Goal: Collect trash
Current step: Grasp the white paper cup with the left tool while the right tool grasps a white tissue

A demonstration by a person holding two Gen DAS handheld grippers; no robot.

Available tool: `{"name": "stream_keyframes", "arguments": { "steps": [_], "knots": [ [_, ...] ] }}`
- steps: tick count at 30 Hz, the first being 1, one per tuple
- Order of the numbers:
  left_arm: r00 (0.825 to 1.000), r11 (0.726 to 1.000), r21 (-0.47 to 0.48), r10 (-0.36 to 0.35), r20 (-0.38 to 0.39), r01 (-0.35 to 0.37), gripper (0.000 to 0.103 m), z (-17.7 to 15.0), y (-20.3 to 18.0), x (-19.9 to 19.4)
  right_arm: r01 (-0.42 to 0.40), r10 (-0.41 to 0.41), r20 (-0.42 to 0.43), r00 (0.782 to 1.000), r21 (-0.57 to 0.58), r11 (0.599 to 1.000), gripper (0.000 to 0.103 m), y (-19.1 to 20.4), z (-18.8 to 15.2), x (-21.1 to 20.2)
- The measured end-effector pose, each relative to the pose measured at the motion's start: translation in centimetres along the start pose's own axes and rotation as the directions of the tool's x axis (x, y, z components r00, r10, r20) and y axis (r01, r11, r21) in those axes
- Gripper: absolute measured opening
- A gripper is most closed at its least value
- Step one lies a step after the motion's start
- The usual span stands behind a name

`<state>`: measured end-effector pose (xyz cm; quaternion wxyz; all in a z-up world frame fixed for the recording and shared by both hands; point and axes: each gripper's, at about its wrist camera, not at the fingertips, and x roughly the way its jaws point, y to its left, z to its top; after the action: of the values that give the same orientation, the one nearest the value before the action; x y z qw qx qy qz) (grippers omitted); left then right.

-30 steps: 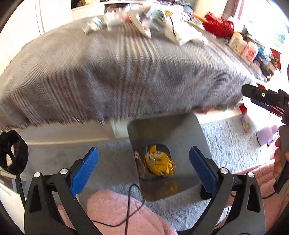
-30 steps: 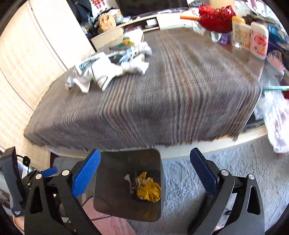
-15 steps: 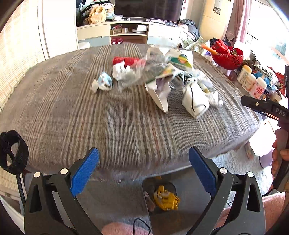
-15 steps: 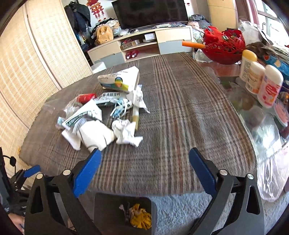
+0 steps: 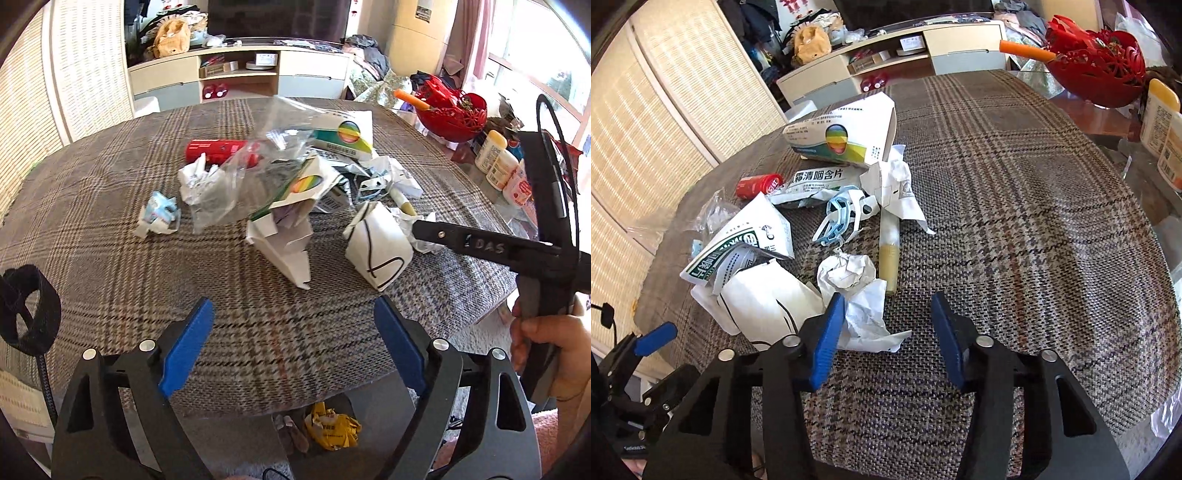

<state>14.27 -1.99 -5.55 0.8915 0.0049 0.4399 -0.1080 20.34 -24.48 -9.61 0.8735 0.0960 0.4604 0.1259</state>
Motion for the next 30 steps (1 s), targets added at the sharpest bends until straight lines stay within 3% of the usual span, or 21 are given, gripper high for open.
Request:
{"name": "stream_keyframes", "arguments": {
  "steps": [1, 2, 16, 25, 30],
  "knots": [
    [1.000, 1.000, 0.004, -0.004, 0.001, 0.004, 0.083, 0.1, -0.3, 0.1, -0.015, 0.015, -0.007, 1.000, -0.004, 1.000, 0.024, 0.1, -0.1, 0.1],
    [1.000, 1.000, 0.007, -0.009, 0.001, 0.009, 0.083, 0.2, -0.5, 0.1, -0.018, 0.018, -0.007, 1.000, -0.003, 1.000, 0.020, 0.0, -0.1, 0.0],
    [0.998, 0.997, 0.055, -0.063, 0.001, 0.062, 0.076, 2.1, -4.9, 1.5, 0.034, -0.037, 0.070, 0.997, 0.045, 0.998, 0.019, -3.4, -0.8, -5.9],
    [0.998, 0.998, 0.034, -0.054, -0.035, 0.055, 0.075, 3.7, -5.6, 5.6, 0.043, -0.047, 0.069, 0.996, 0.057, 0.997, 0.019, -4.9, -1.2, -5.5],
    [0.994, 0.995, 0.030, -0.088, -0.060, 0.090, 0.053, 3.9, -5.6, 6.9, 0.047, -0.050, 0.063, 0.997, 0.047, 0.998, 0.019, -4.6, -1.3, -5.1]
  ]
}}
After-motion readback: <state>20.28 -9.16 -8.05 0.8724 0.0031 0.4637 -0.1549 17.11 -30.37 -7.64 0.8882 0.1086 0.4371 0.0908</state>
